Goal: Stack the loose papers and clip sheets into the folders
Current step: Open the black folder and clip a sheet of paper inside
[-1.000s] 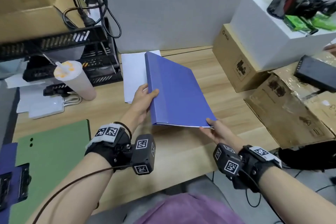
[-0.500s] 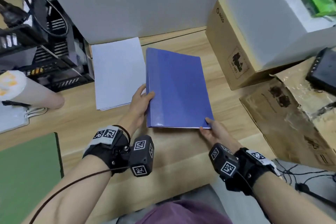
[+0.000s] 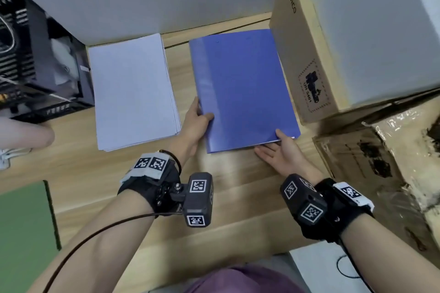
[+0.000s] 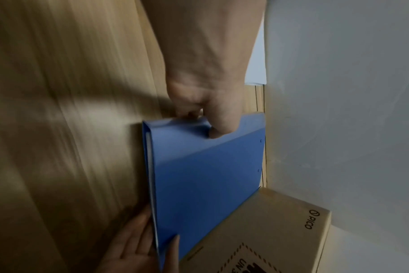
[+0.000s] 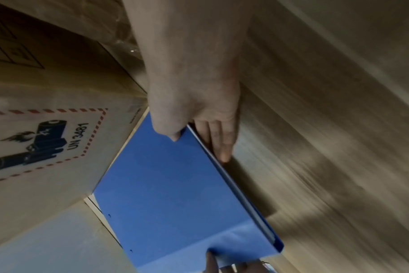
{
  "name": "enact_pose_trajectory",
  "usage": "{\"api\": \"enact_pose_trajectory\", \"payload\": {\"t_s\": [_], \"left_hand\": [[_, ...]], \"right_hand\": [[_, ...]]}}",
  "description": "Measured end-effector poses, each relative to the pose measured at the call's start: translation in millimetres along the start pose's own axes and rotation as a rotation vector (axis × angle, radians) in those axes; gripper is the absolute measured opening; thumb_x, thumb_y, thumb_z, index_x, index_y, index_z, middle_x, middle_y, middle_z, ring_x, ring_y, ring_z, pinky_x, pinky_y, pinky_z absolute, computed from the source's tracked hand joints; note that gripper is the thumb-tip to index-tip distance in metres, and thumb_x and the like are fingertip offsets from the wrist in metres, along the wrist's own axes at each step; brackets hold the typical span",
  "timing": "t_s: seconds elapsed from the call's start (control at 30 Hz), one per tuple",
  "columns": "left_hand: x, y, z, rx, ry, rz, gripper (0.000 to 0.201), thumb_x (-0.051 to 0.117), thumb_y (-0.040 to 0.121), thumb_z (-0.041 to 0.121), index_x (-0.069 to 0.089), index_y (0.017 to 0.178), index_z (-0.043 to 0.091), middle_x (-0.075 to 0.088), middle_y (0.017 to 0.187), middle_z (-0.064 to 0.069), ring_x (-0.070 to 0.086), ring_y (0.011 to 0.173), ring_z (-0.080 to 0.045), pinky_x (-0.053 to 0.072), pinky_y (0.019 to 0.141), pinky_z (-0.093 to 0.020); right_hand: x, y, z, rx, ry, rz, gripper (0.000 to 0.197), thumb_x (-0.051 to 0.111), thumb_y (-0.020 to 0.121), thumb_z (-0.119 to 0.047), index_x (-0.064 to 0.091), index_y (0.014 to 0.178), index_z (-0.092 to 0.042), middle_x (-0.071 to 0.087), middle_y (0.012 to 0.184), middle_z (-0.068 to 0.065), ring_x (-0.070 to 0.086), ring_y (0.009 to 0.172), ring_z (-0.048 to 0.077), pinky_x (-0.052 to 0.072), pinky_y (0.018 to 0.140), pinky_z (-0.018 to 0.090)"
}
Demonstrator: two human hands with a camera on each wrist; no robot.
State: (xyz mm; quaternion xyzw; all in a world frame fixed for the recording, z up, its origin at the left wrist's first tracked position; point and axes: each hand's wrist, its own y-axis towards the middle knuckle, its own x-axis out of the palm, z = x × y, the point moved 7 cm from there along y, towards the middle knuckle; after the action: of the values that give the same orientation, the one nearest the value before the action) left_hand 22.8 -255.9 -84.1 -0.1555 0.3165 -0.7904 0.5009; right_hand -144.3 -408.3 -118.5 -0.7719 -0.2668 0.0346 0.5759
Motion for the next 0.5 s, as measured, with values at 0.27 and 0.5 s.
{"api": "enact_pose_trajectory", "payload": {"t_s": [0.27, 0.5], "left_hand": [[-5.5, 28.5, -28.3, 0.004, 0.157, 0.065, 0.058, 0.049, 0.067, 0.020, 0.053, 0.117, 0.049, 0.050, 0.132, -0.009, 0.060, 0.110, -0.021, 0.053, 0.096, -0.039], [-0.1, -1.4, -2.4, 0.056, 0.262, -0.086, 0.040, 0.049, 0.076, 0.008, 0.059, 0.115, 0.016, 0.062, 0.112, -0.006, 0.057, 0.095, -0.011, 0.046, 0.085, -0.026]], "right_hand": [[-1.5, 5.1, -6.8, 0.125, -0.315, -0.110, 0.044, 0.030, 0.105, -0.035, 0.047, 0.134, -0.006, 0.069, 0.105, 0.011, 0.072, 0.080, 0.025, 0.057, 0.053, 0.027], [15.6, 8.5, -6.1, -0.056, -0.215, -0.008, 0.030, 0.033, 0.104, -0.020, 0.048, 0.121, 0.000, 0.060, 0.118, 0.020, 0.068, 0.078, 0.029, 0.059, 0.065, 0.035]]}}
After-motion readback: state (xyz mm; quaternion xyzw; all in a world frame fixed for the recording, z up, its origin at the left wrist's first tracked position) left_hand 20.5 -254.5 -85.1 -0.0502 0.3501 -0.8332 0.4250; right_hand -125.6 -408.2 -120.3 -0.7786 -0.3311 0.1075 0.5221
